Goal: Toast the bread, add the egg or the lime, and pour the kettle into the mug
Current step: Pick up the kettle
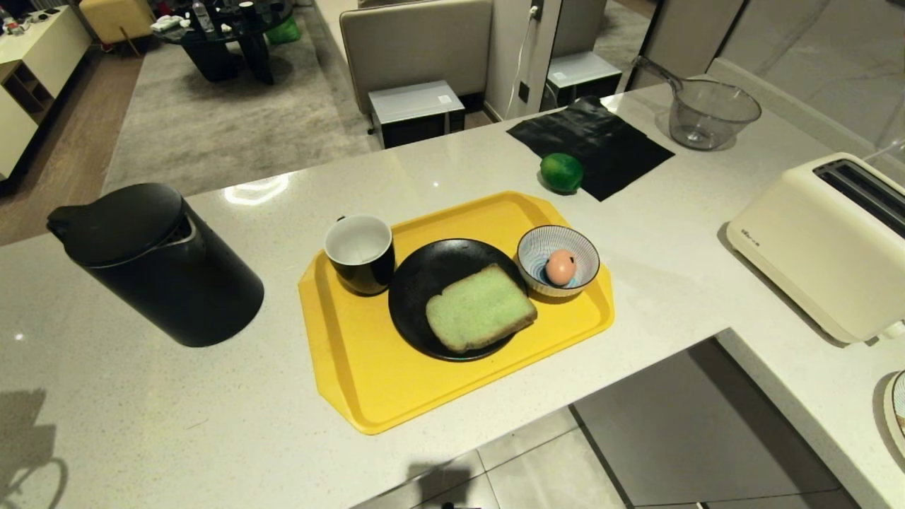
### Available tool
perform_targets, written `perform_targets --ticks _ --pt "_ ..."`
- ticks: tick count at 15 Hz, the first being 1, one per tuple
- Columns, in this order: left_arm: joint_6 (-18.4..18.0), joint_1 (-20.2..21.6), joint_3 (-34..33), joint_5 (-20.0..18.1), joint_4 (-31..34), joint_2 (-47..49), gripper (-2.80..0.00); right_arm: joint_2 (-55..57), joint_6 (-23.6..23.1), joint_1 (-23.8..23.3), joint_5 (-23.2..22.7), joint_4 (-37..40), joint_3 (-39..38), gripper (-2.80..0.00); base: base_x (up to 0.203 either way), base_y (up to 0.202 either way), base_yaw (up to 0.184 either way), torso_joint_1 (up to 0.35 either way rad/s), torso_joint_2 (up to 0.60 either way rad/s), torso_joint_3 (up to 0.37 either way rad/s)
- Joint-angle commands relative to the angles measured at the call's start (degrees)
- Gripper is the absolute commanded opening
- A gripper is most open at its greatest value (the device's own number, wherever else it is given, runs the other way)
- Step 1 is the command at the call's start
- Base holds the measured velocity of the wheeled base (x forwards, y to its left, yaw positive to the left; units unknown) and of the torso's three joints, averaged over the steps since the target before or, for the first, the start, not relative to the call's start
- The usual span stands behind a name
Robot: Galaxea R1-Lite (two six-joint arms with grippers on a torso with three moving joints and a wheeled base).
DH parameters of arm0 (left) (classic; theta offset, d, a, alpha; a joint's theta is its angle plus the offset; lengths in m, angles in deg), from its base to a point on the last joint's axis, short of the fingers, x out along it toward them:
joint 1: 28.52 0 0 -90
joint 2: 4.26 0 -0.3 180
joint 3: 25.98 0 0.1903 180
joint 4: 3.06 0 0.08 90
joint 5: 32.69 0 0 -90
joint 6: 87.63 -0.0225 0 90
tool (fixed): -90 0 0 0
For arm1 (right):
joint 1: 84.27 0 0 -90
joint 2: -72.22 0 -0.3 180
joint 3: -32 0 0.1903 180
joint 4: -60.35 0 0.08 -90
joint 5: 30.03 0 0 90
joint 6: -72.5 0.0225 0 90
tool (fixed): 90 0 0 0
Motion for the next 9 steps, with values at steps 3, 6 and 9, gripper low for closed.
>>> perform_targets --ticks 3,6,9 --pt "-12.5 -1.8 -0.1 -1.0 -0.6 7.6 -2.8 0.1 0.0 0.0 0.0 0.0 -1.5 -2.8 0.0 0.0 0.0 0.0 0.0 0.0" --pt "-12.1 -2.7 0.0 -2.1 -0.5 8.9 -2.8 0.1 0.0 0.0 0.0 0.0 -1.5 -2.8 0.0 0.0 0.0 0.0 0.0 0.0" --pt "-11.3 -2.7 -0.4 -3.4 -0.7 8.9 -2.8 0.1 0.0 0.0 0.0 -0.1 -1.5 -2.8 0.0 0.0 0.0 0.0 0.0 0.0"
